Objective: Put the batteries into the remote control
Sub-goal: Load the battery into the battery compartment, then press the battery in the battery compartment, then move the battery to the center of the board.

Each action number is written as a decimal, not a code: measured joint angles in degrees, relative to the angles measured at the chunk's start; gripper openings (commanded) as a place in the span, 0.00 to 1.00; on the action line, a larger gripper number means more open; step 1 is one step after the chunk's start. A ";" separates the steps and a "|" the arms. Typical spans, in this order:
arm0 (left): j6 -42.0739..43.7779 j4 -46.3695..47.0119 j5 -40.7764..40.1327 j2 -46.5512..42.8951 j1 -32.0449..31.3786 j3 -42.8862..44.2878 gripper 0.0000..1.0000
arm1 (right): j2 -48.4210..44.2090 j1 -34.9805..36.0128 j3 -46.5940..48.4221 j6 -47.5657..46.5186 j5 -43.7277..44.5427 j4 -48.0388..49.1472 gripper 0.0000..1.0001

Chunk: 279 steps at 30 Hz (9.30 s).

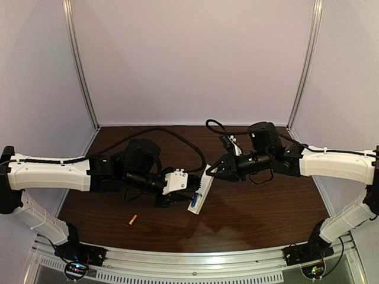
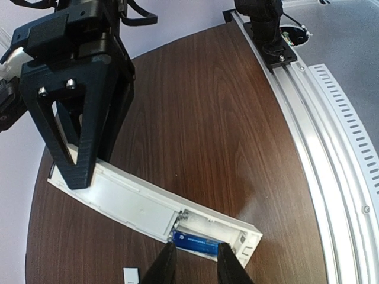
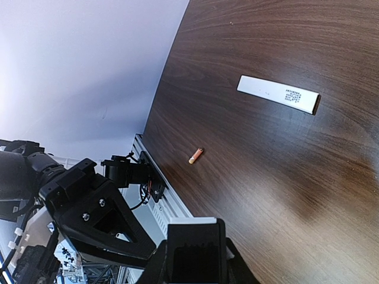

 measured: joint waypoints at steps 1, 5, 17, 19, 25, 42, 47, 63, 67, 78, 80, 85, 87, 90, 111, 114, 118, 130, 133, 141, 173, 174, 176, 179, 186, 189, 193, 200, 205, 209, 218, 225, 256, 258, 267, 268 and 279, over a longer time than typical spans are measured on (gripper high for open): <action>0.13 -0.02 0.00 0.07 -0.02 0.22 0.25 | 0.11 0.00 0.00 0.00 -0.09 0.02 0.00; 0.63 0.15 -0.02 0.39 -0.02 1.14 0.25 | 0.37 0.00 0.00 0.00 -0.17 0.15 0.00; 1.40 0.26 0.00 2.86 -0.17 2.40 0.21 | 0.46 0.26 0.00 -0.02 -0.85 0.37 0.00; 1.40 0.26 -0.02 3.23 -0.17 2.40 0.18 | 0.46 0.26 0.00 -0.04 -1.01 0.37 0.00; 1.40 0.26 -0.04 3.74 -0.17 2.40 0.13 | 0.46 0.26 0.00 -0.09 -1.25 0.42 0.00; 1.40 0.22 1.20 4.07 -0.15 2.36 0.09 | 0.46 0.26 0.00 -0.94 -1.92 0.72 0.00; 1.22 0.31 1.29 4.33 -0.15 2.36 0.08 | 0.46 0.20 0.00 -1.11 -1.92 0.55 0.00; 0.83 3.80 1.38 5.27 -0.15 1.73 0.09 | -0.96 -0.94 0.00 -1.16 -2.71 -0.63 0.00; 1.09 4.76 0.57 5.27 -0.17 1.66 0.11 | -1.60 -1.46 0.00 -1.09 -2.73 -0.70 0.00; 2.69 6.19 -4.37 6.14 -0.57 1.60 0.21 | -1.81 -2.40 -3.43 3.63 -2.99 5.07 0.00; 3.08 6.21 -5.03 6.14 -0.68 1.55 0.24 | -1.81 -2.45 -3.54 4.22 -2.71 5.49 0.00; 3.39 6.69 -6.23 6.10 -0.96 1.16 0.27 | -1.81 -2.51 -3.78 4.66 -1.99 6.19 0.00; 3.37 6.95 -6.43 6.01 -0.98 0.94 0.28 | -1.81 -2.49 -3.89 4.50 -1.73 6.29 0.00; 3.28 7.50 -6.93 5.18 -1.01 0.22 0.31 | -1.81 -2.40 -3.87 4.17 -1.42 6.43 0.00; -6.69 6.67 -8.22 0.90 0.37 -0.79 0.45 | -2.36 -1.46 -2.95 1.31 -2.64 6.75 0.00; -12.81 6.99 -6.23 0.26 1.79 -1.09 0.50 | -3.08 -1.36 -2.95 0.13 -2.67 6.82 0.00; -22.34 7.52 -4.31 -1.27 3.04 -2.32 0.52 | -4.57 -1.33 -2.73 -1.42 -2.60 6.80 0.00; -43.56 13.94 6.71 -1.07 5.90 -4.87 0.50 | -5.01 -0.79 -1.99 -3.89 -2.19 6.78 0.00; -46.56 15.23 8.37 0.09 6.71 -4.87 0.48 | -5.01 -0.74 -1.99 -4.11 -2.19 6.80 0.00; -50.40 15.74 11.65 3.23 7.74 -4.61 0.40 | -5.01 -0.66 -1.99 -4.59 -1.55 6.78 0.00; -55.17 14.23 11.37 6.45 10.82 -1.88 0.42 | -6.84 -0.76 -1.99 -7.32 5.03 4.83 0.00; -54.75 14.12 11.28 6.29 10.91 -1.88 0.46 | -6.91 -0.74 -1.99 -7.30 5.01 4.74 0.00; -53.55 13.92 10.45 5.27 11.02 -2.38 0.52 | -6.95 -0.72 -1.99 -7.17 4.81 4.72 0.00; -50.62 10.71 6.93 1.18 11.98 -3.72 0.56 | -7.21 -0.72 -1.79 -7.10 4.46 3.67 0.00; -47.56 -3.52 -3.98 -5.73 13.64 -1.57 0.57 | -7.45 -2.32 -1.79 -7.13 4.74 1.20 0.00; -49.66 -12.66 -6.80 -5.49 13.68 -1.57 0.57 | -7.56 -2.75 -2.05 -7.21 4.87 1.05 0.00; -54.34 -24.00 -9.25 -5.22 13.75 -4.96 0.54 | -7.54 -2.80 -3.28 -7.30 4.87 1.14 0.00; -59.78 -35.69 -12.24 -3.54 14.99 -9.18 0.45 | -7.54 -2.82 -4.90 -7.32 4.83 1.29 0.00; -60.87 -38.77 -14.10 4.46 15.93 -8.74 0.40 | -7.58 -2.82 -5.42 -7.32 4.44 1.79 0.00; -60.98 -39.34 -14.62 6.56 15.93 -8.74 0.39 | -7.58 -2.82 -6.32 -7.30 4.02 2.32 0.00; -59.93 -37.92 -13.00 9.75 15.98 -8.55 0.26 | -7.58 -2.82 -6.49 -7.32 3.13 2.60 0.00; -56.13 -36.48 -10.69 12.02 15.98 -6.27 0.02 | -7.78 -3.28 -6.49 -7.41 2.95 2.45 0.00; -1.75 -42.18 -14.64 33.29 2.60 21.88 0.24 | -17.44 -16.68 -10.58 -9.01 -1.64 -2.62 0.00; -0.76 -42.32 -16.85 33.31 2.01 22.32 0.29 | -17.44 -16.72 -10.58 -9.01 -1.70 -2.64 0.00; -0.48 -42.42 -21.97 33.05 1.14 23.21 0.45 | -17.44 -16.92 -10.58 -9.01 -1.90 -2.75 0.00; -1.09 -42.40 -22.71 32.61 1.11 23.28 0.46 | -17.44 -16.92 -10.58 -9.01 -1.90 -2.75 0.00; -18.53 -41.66 -37.03 13.60 1.11 21.14 0.97 | -19.37 -16.92 -10.56 -9.09 -1.86 -3.80 0.00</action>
